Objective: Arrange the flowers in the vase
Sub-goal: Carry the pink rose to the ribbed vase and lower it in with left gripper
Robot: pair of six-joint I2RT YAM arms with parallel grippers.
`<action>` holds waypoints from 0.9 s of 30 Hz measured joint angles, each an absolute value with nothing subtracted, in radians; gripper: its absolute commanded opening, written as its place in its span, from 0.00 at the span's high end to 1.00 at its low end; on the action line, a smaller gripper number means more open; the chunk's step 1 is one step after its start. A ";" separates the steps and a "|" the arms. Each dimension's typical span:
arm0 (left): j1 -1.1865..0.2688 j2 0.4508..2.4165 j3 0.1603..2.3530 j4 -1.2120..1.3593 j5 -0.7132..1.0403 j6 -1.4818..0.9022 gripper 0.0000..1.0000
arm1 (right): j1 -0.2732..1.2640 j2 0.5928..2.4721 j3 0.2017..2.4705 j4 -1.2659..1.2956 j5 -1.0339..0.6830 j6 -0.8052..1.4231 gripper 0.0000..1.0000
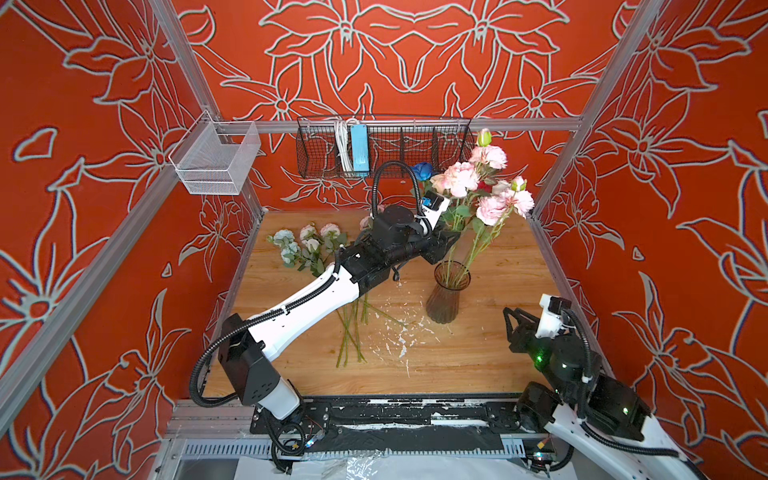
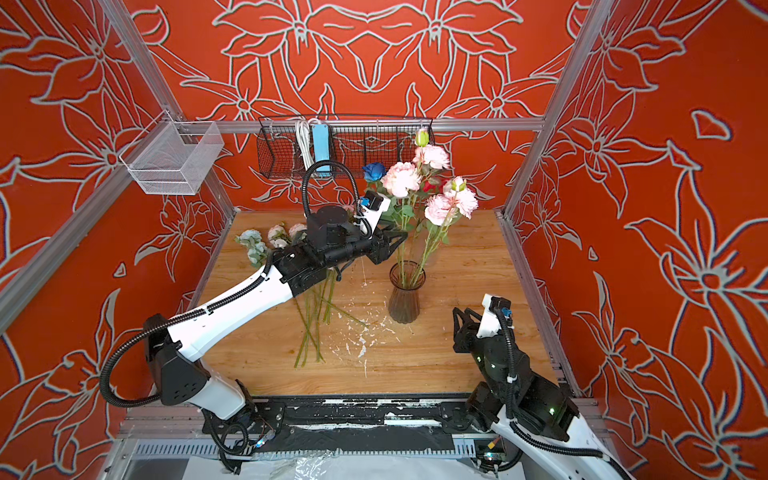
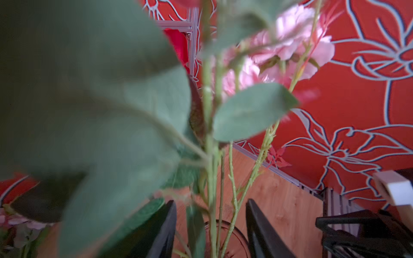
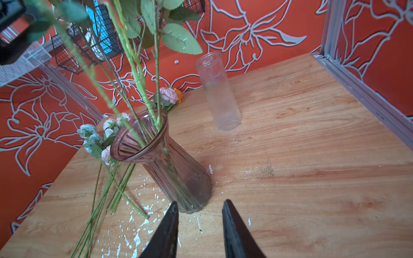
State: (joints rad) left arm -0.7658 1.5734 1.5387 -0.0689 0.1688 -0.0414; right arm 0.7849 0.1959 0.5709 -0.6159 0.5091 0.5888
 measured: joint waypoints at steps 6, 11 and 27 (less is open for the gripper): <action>-0.766 1.534 1.477 -0.092 0.155 -0.021 0.40 | 0.785 0.203 0.569 -0.611 0.501 0.590 0.62; -0.766 1.490 1.455 -0.115 0.141 -0.019 0.40 | 0.785 0.202 0.547 -0.599 0.498 0.606 0.57; -0.766 1.213 1.198 -0.120 0.054 -0.047 0.36 | 0.785 0.208 0.475 -0.601 0.448 0.682 0.50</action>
State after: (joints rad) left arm -0.7658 1.2133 1.1980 -0.1200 0.0544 -0.0467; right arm 0.7849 0.2085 0.4747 -0.6010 0.4484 0.6815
